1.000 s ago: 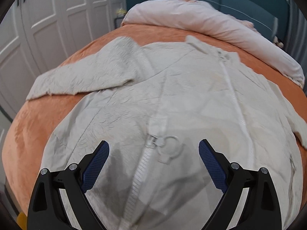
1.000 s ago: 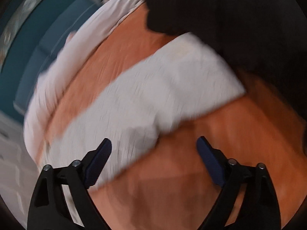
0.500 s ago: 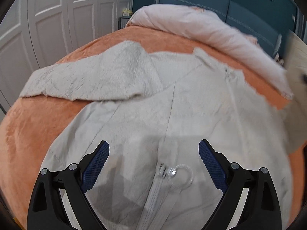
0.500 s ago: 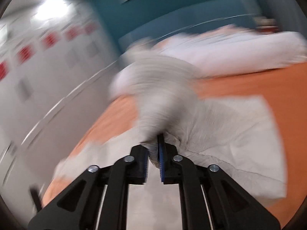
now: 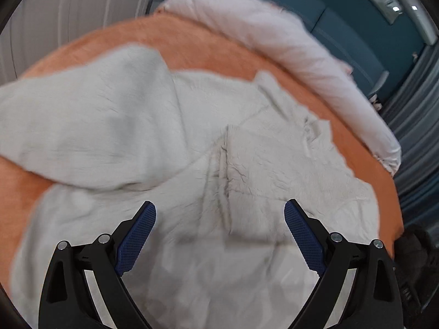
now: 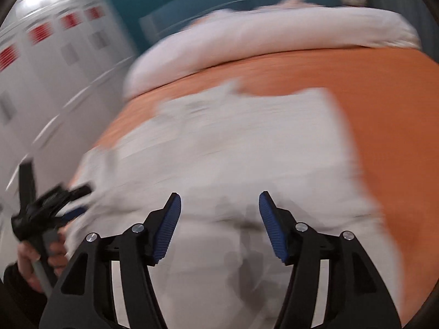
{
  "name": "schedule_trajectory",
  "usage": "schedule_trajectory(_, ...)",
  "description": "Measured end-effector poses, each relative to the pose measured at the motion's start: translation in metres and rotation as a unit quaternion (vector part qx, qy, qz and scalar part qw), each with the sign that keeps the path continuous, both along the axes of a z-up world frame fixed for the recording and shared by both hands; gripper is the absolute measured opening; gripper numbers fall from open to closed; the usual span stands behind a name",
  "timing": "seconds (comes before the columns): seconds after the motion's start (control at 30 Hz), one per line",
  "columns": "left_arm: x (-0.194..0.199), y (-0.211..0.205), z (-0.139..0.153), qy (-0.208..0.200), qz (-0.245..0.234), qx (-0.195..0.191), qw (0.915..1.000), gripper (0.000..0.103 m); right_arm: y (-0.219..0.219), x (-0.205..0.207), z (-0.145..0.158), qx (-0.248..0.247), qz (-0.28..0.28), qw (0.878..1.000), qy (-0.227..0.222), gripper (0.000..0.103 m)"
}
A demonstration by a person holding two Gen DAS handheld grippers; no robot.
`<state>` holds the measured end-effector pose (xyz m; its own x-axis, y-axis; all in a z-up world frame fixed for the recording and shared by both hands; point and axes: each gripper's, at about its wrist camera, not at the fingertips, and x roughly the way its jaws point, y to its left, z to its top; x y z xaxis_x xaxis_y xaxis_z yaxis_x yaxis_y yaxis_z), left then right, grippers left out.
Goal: Fold large clothes
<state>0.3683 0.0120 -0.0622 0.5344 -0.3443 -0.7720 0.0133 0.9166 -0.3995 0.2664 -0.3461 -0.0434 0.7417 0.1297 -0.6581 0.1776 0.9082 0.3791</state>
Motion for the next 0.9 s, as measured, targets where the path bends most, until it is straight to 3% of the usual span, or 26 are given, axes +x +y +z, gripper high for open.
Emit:
schedule_trajectory(0.03, 0.009, -0.005, -0.008, 0.009, -0.007, -0.007, 0.9999, 0.087, -0.015, -0.001, -0.003, 0.000, -0.019, 1.000, 0.003, 0.059)
schedule_trajectory(0.13, 0.030, -0.020, -0.020, 0.017, -0.008, 0.005, 0.9998, 0.049, -0.063, 0.022, -0.012, 0.002, -0.076, 0.997, 0.019, 0.058)
schedule_trajectory(0.17, 0.037, -0.025, -0.020, 0.013, -0.018, 0.000, 0.9998, 0.026, -0.068, 0.033, -0.018, 0.002, -0.082, 0.996, 0.029, 0.055)
schedule_trajectory(0.23, 0.043, -0.028, -0.014, 0.000, -0.018, 0.003, 0.9998, 0.011, -0.083, 0.060, -0.034, -0.004, -0.084, 0.994, 0.064, 0.025)
schedule_trajectory(0.3, 0.047, -0.032, 0.003, -0.035, -0.021, 0.018, 0.9990, 0.008, -0.073, 0.073, -0.027, 0.001, -0.079, 0.995, 0.057, 0.011)
schedule_trajectory(0.37, 0.044, -0.029, 0.025, -0.082, -0.017, 0.031, 0.9960, 0.007, -0.063, 0.064, -0.006, 0.008, -0.068, 0.998, -0.001, 0.005)
schedule_trajectory(0.43, 0.042, -0.026, 0.035, -0.111, -0.007, 0.050, 0.9925, 0.007, -0.053, 0.053, 0.010, -0.019, -0.060, 0.996, -0.060, 0.000)
schedule_trajectory(0.47, 0.045, -0.026, 0.029, -0.109, -0.007, 0.063, 0.9921, 0.007, -0.051, 0.054, 0.005, -0.034, -0.064, 0.996, -0.051, 0.000)
schedule_trajectory(0.53, 0.054, -0.029, 0.002, -0.068, -0.011, 0.084, 0.9941, 0.008, -0.058, 0.078, -0.040, -0.043, -0.063, 0.996, 0.055, 0.000)
schedule_trajectory(0.57, 0.057, -0.029, -0.020, -0.035, -0.016, 0.086, 0.9956, 0.012, -0.063, 0.082, -0.061, -0.021, -0.063, 0.994, 0.091, 0.000)
schedule_trajectory(0.67, 0.049, -0.024, -0.033, -0.042, -0.009, 0.087, 0.9953, 0.017, -0.057, 0.062, -0.023, -0.037, -0.080, 0.996, 0.021, 0.000)
schedule_trajectory(0.77, 0.046, -0.026, -0.034, -0.045, -0.006, 0.096, 0.9944, 0.019, -0.025, 0.055, 0.000, -0.062, -0.030, 0.998, -0.014, 0.000)
schedule_trajectory(0.8, 0.045, -0.028, -0.034, -0.047, -0.007, 0.102, 0.9936, 0.020, -0.016, 0.057, -0.005, -0.074, -0.015, 0.997, -0.002, 0.000)
schedule_trajectory(0.87, 0.046, -0.033, -0.036, -0.048, -0.010, 0.113, 0.9924, 0.020, -0.004, 0.083, -0.045, -0.112, 0.010, 0.989, 0.092, 0.000)
schedule_trajectory(0.9, 0.046, -0.034, -0.036, -0.047, -0.013, 0.112, 0.9925, 0.022, -0.004, 0.090, -0.067, -0.107, 0.022, 0.986, 0.125, 0.000)
